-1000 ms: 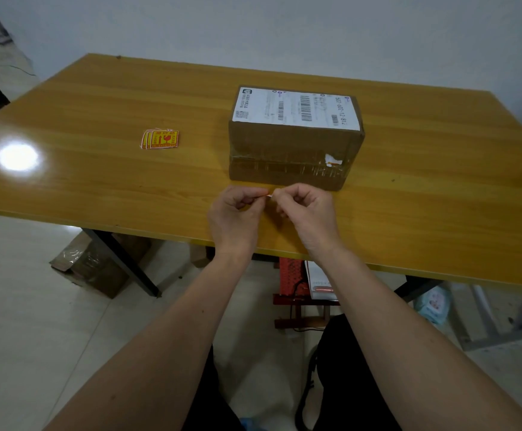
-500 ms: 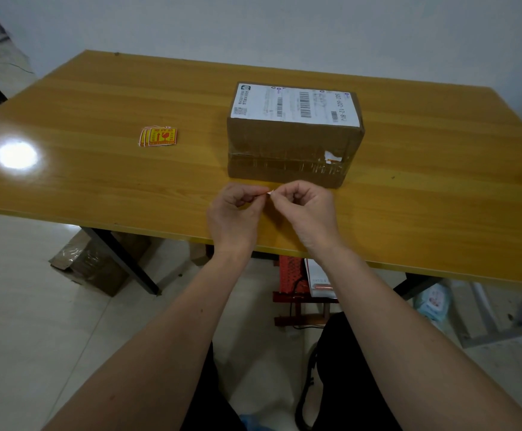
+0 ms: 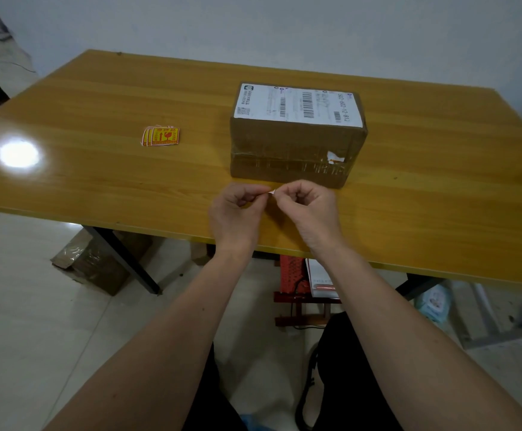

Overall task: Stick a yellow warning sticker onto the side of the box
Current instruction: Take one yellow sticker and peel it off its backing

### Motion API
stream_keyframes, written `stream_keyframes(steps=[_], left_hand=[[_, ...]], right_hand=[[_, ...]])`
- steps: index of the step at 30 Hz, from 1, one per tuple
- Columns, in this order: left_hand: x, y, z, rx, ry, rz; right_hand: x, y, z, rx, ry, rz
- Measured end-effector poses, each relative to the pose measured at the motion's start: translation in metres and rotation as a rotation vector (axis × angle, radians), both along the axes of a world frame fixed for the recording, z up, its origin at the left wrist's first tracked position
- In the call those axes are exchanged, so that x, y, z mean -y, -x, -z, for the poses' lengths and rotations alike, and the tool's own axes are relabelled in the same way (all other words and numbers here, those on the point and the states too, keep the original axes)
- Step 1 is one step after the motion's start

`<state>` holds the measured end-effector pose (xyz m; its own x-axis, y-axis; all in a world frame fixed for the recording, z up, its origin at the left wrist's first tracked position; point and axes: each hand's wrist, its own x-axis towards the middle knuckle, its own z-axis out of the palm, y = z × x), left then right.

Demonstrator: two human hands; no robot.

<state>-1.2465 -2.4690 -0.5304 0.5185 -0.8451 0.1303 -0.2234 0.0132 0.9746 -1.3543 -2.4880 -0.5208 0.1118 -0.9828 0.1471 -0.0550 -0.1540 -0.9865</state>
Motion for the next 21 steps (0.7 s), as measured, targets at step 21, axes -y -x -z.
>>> stream_keyframes(steps=[21], left_hand=[[0.0001, 0.0003, 0.0027, 0.107, 0.047, 0.037]], right_hand=[[0.0034, 0.0012, 0.0033, 0.02, 0.032, 0.008]])
